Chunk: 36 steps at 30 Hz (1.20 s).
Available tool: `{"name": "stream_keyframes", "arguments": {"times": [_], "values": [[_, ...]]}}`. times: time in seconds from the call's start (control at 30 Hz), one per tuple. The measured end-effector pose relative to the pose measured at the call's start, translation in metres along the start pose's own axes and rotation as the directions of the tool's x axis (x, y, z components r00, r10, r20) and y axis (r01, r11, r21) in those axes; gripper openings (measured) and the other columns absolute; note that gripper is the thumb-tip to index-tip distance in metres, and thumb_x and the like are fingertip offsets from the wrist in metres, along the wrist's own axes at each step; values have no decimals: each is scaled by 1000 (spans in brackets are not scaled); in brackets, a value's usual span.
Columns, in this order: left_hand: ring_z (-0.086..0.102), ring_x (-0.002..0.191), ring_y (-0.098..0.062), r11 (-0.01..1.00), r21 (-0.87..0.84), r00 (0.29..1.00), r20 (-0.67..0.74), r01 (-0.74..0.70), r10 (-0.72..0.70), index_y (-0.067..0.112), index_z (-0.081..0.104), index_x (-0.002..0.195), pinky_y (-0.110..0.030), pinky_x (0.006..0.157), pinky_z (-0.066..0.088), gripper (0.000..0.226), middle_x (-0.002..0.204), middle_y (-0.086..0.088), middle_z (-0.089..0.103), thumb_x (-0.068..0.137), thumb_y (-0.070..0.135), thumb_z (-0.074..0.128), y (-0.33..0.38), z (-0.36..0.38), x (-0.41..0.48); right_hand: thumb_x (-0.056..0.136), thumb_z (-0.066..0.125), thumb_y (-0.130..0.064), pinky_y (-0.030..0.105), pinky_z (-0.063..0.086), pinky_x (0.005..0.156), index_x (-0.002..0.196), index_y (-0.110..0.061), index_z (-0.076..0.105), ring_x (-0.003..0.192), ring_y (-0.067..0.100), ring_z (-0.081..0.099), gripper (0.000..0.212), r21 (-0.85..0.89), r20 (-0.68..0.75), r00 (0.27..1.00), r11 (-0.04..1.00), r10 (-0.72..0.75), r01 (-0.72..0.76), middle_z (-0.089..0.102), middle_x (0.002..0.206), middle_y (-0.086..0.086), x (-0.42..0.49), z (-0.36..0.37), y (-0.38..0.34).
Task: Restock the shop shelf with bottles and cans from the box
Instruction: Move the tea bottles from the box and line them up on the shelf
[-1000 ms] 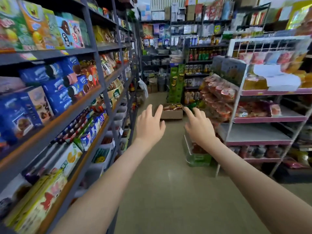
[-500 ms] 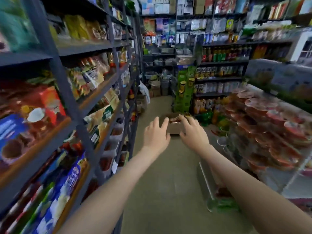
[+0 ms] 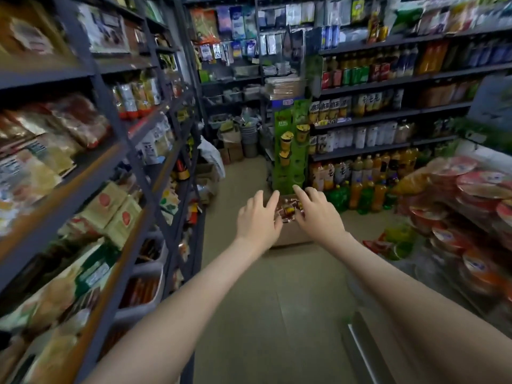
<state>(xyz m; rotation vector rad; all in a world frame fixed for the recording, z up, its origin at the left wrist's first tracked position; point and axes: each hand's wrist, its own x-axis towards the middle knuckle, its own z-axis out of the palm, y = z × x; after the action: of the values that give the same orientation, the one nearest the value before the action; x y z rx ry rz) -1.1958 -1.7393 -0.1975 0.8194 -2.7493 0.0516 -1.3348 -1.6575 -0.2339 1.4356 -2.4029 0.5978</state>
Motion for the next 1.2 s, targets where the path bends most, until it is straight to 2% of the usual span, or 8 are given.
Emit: {"name": "stream_keyframes", "arguments": {"times": [0.3, 0.43, 0.6, 0.73, 0.87, 0.93, 1.07, 1.2], "values": [[34, 133, -35, 999, -37, 999, 35, 9, -7, 21, 17, 152, -42, 103, 34, 62, 151, -18, 26, 97, 36, 42, -63, 79, 249, 91, 52, -22, 46, 52, 75, 146, -11, 36, 111, 35, 50, 58, -33, 52, 998, 999, 25, -23, 50, 130, 17, 219, 101, 86], [33, 135, -34, 997, -59, 996, 67, -51, 55, 22, 17, 152, -42, 105, 34, 62, 152, -18, 25, 97, 36, 43, -81, 134, 360, 90, 54, -23, 44, 53, 71, 145, -12, 37, 108, 34, 51, 58, -57, 53, 996, 996, 71, -68, 51, 128, 16, 309, 159, 132], [35, 134, -33, 985, -106, 988, 49, -137, 143, 22, 20, 151, -43, 103, 36, 61, 151, -17, 28, 97, 37, 43, -96, 187, 521, 92, 51, -26, 43, 52, 77, 146, -14, 34, 112, 34, 51, 58, -94, 26, 987, 983, 159, -156, 50, 131, 15, 429, 207, 203], [37, 132, -32, 968, -110, 972, 45, -226, 232, 23, 21, 151, -40, 101, 38, 61, 150, -15, 30, 97, 39, 44, -78, 212, 637, 91, 52, -24, 44, 54, 73, 143, -11, 39, 109, 34, 53, 55, -113, 11, 971, 966, 237, -234, 53, 126, 17, 499, 219, 266], [37, 133, -32, 931, -159, 940, 35, -329, 338, 21, 20, 151, -41, 101, 39, 63, 150, -17, 30, 96, 38, 45, -44, 241, 722, 92, 51, -26, 40, 52, 80, 146, -15, 33, 115, 30, 50, 58, -177, 0, 940, 925, 342, -336, 49, 131, 12, 542, 227, 338], [36, 134, -32, 918, -178, 929, 40, -355, 367, 22, 19, 152, -41, 102, 38, 63, 151, -17, 29, 97, 38, 44, -26, 258, 759, 92, 53, -25, 40, 53, 77, 146, -14, 34, 113, 31, 50, 58, -208, -8, 928, 907, 373, -366, 50, 130, 12, 560, 231, 378], [34, 134, -33, 918, -218, 935, 49, -332, 350, 23, 14, 153, -42, 102, 38, 65, 152, -17, 26, 97, 39, 44, 9, 293, 825, 86, 56, -13, 44, 50, 70, 141, -9, 42, 104, 37, 54, 57, -218, -3, 918, 896, 397, -388, 55, 121, 17, 592, 240, 455], [33, 135, -33, 921, -221, 939, 52, -321, 340, 24, 14, 152, -43, 102, 39, 65, 152, -16, 26, 97, 41, 43, 53, 318, 889, 85, 58, -13, 44, 50, 71, 140, -7, 43, 104, 39, 55, 58, -201, -11, 929, 910, 369, -363, 56, 121, 19, 628, 242, 531]]}}
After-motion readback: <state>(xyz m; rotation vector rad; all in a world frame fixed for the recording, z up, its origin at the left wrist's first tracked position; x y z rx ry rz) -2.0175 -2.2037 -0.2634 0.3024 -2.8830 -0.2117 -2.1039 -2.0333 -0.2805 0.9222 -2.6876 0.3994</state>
